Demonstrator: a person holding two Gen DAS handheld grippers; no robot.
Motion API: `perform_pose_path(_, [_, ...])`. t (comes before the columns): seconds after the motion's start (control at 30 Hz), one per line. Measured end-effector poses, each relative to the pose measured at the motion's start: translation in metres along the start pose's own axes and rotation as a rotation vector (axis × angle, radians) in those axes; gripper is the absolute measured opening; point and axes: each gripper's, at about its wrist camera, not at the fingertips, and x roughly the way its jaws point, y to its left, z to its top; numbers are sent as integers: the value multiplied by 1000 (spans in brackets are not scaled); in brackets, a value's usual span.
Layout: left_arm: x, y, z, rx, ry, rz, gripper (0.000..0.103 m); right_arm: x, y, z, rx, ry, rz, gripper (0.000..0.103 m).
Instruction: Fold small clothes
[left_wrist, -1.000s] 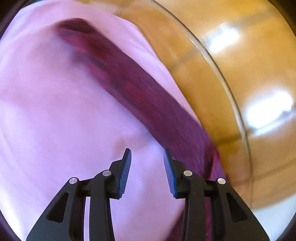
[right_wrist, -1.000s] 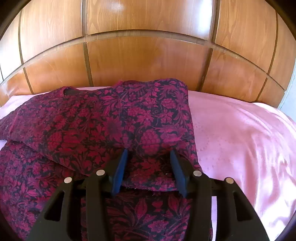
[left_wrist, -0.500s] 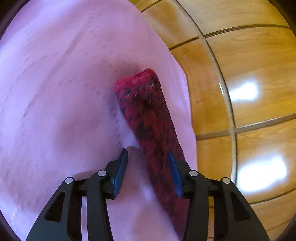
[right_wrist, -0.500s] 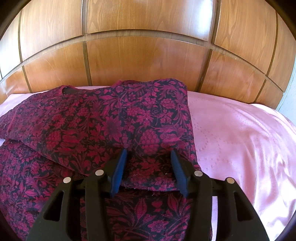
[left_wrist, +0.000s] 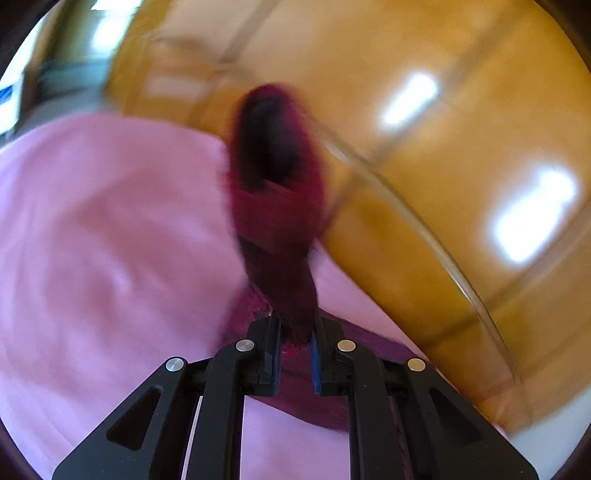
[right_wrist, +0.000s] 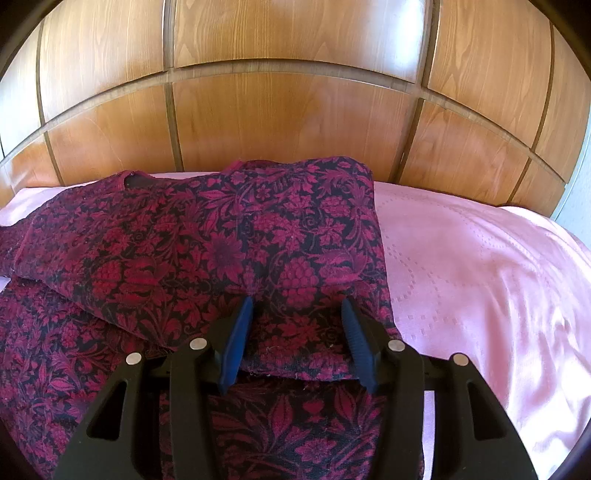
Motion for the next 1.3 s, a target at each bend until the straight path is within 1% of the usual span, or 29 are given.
perform_pose_path(0.1, [9, -53, -32, 90, 56, -91, 11, 0, -1, 0, 2, 0, 2, 50])
perform_pose_path(0.17, [19, -82, -56, 137, 106, -131, 11, 0, -1, 0, 3, 0, 5, 50])
perform_pose_path(0.2, [26, -98, -73, 172, 140, -147, 11, 0, -2, 1, 4, 0, 6, 50])
perform_pose_path(0.33, [55, -140, -129, 263, 256, -159, 12, 0, -3, 1, 10, -1, 12, 50])
perform_pose_path(0.4, [67, -153, -152, 317, 296, -145, 18, 0, -4, 1, 13, -1, 15, 50])
perform_pose_path(0.43, [69, -157, -159, 341, 304, -131, 23, 0, -4, 1, 14, -1, 16, 50])
perform_pose_path(0.47, [68, -160, -166, 368, 302, -125, 31, 0, -4, 1, 15, -1, 18, 50])
perform_pose_path(0.5, [65, -162, -169, 382, 296, -133, 41, 0, -5, 1, 17, -1, 20, 50])
perform_pose_path(0.53, [59, -163, -171, 398, 290, -148, 47, 1, -5, 2, 18, -1, 22, 50])
perform_pose_path(0.57, [54, -164, -173, 405, 290, -157, 58, 1, -5, 2, 19, 0, 23, 50])
perform_pose_path(0.6, [48, -165, -173, 412, 289, -161, 61, 1, -5, 2, 20, 1, 24, 50])
perform_pose_path(0.7, [28, -162, -181, 442, 286, -182, 61, 0, -7, 5, 29, 10, 37, 50])
perform_pose_path(0.73, [22, -158, -181, 441, 281, -185, 61, -1, -9, 7, 39, 18, 49, 51])
perform_pose_path(0.8, [5, -146, -190, 439, 267, -185, 61, -7, -12, 14, 62, 23, 64, 58])
perform_pose_path(0.83, [0, -143, -194, 434, 267, -192, 61, -12, -12, 17, 81, 18, 82, 58])
perform_pose_path(0.9, [-2, -135, -202, 427, 271, -196, 61, -26, -6, 24, 129, 8, 195, 58])
perform_pose_path(0.93, [-3, -132, -206, 426, 272, -188, 61, -33, 5, 29, 145, 7, 288, 58])
perform_pose_path(0.97, [-7, -129, -209, 425, 274, -184, 61, -37, 13, 31, 149, 10, 345, 58])
perform_pose_path(1.0, [-7, -125, -214, 418, 280, -182, 61, -40, 26, 35, 156, 29, 441, 58])
perform_pose_path(1.03, [-7, -123, -217, 410, 285, -179, 61, -40, 37, 37, 159, 46, 500, 57])
perform_pose_path(1.1, [-6, -113, -219, 390, 294, -167, 61, -36, 72, 44, 157, 102, 636, 57])
perform_pose_path(1.13, [-4, -110, -220, 383, 297, -166, 61, -30, 90, 46, 157, 148, 691, 56])
perform_pose_path(1.2, [-2, -106, -223, 372, 299, -168, 61, -16, 116, 48, 164, 220, 712, 54])
perform_pose_path(1.23, [-1, -104, -224, 369, 299, -173, 61, -9, 128, 49, 162, 245, 702, 47])
perform_pose_path(1.27, [-1, -103, -225, 370, 300, -173, 61, -1, 142, 49, 158, 270, 685, 28])
perform_pose_path(1.3, [0, -101, -226, 368, 302, -174, 61, 5, 151, 51, 149, 293, 678, 19])
